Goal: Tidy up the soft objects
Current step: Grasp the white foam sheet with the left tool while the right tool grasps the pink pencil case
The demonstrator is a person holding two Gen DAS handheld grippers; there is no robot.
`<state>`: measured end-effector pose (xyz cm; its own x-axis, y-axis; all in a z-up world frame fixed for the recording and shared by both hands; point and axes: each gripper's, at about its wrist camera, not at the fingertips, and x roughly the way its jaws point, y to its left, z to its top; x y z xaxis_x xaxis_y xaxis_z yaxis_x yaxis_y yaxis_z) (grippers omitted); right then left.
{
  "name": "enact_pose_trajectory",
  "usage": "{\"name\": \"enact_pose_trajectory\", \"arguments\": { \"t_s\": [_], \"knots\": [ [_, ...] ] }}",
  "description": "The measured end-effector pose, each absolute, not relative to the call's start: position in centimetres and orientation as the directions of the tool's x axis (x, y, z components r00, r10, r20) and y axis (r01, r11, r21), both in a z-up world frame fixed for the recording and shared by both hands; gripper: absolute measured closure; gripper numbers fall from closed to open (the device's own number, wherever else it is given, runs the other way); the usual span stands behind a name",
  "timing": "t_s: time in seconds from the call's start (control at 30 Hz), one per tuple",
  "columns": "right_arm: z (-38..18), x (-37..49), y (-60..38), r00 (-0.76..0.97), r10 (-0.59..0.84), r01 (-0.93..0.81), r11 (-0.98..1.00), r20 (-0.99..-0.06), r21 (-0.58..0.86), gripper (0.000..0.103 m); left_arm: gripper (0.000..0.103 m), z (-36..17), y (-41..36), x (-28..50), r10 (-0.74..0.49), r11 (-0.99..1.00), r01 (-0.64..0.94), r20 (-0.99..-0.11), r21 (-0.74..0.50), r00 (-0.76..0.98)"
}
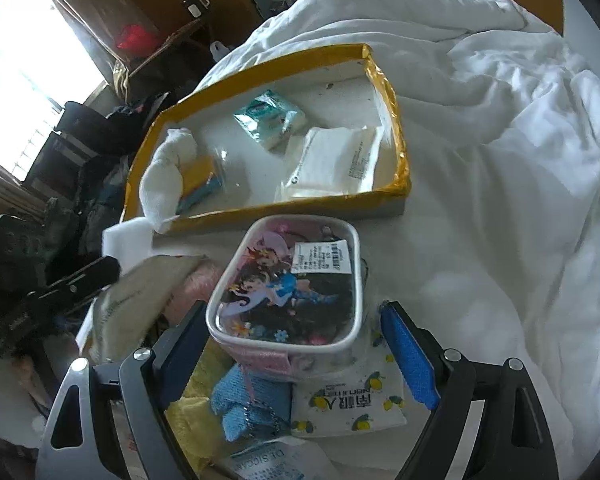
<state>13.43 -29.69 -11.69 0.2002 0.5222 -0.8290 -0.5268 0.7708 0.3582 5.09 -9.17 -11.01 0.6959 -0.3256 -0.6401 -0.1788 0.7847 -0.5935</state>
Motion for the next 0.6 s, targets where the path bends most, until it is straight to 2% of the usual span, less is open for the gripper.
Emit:
{"name": "enact_pose_trajectory", "arguments": {
  "t_s": [0.07,0.3,0.53,0.6],
  "knots": [
    [-11.7,13.5,-30.1,0.201,0.527,-0.515,0.774,-0.826,0.369,0.019,0.029,-10.8,-9.0,4.6,-0.303,0.792,-0.183,-0.636,-0.582,0.71],
    [-10.5,12.4,-31.1,0.203,0.576,-0.546,0.738,-0.792,0.397,0.02,0.03,-10.2,-7.8,3.5,-0.333,0.756,-0.154,-0.576,-0.636,0.747],
    [-6.6,9.6,-32.0,0.212,0.652,-0.626,0.663,-0.728,0.411,0.021,0.03,-8.8,-7.5,2.7,-0.341,0.742,-0.118,-0.524,-0.66,0.78],
    [-5.6,9.2,-32.2,0.224,0.673,-0.641,0.646,-0.705,0.414,0.025,0.03,-8.3,-7.4,2.4,-0.339,0.744,-0.11,-0.515,-0.659,0.787]
  ]
}}
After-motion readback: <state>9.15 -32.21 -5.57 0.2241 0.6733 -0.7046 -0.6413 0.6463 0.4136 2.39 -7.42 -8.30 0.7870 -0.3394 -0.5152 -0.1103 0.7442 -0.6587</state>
